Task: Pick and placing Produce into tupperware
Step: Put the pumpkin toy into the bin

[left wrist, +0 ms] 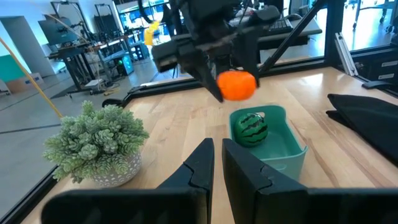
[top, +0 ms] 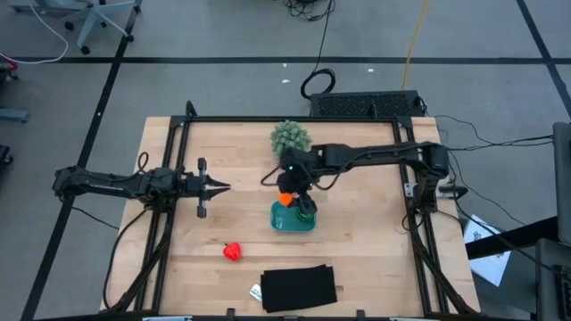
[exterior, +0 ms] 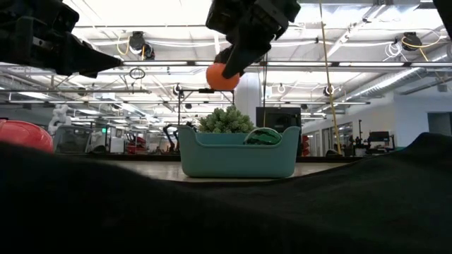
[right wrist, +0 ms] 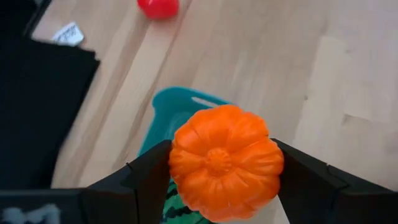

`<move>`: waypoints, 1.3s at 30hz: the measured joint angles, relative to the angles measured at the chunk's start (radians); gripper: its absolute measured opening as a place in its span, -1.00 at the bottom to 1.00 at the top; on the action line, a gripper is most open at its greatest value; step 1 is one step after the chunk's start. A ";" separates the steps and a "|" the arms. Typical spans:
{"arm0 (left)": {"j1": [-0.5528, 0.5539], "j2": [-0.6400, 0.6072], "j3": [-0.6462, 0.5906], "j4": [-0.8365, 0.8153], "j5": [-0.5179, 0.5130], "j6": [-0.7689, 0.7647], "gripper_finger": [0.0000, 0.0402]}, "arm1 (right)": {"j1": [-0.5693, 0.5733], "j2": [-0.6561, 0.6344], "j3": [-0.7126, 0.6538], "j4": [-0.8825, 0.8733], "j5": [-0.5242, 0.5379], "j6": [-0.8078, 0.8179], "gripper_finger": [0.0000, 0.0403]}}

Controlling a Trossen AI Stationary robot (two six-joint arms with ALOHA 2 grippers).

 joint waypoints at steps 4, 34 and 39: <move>0.000 0.000 0.000 -0.002 0.000 0.000 -0.81 | 0.033 0.034 0.000 0.038 0.000 -0.097 0.18; 0.000 0.000 0.000 -0.008 0.009 -0.004 -0.81 | 0.127 0.105 -0.130 0.216 0.113 -0.444 0.17; 0.000 0.000 0.000 -0.008 0.009 -0.004 -0.81 | 0.127 0.105 -0.130 0.225 0.113 -0.397 0.17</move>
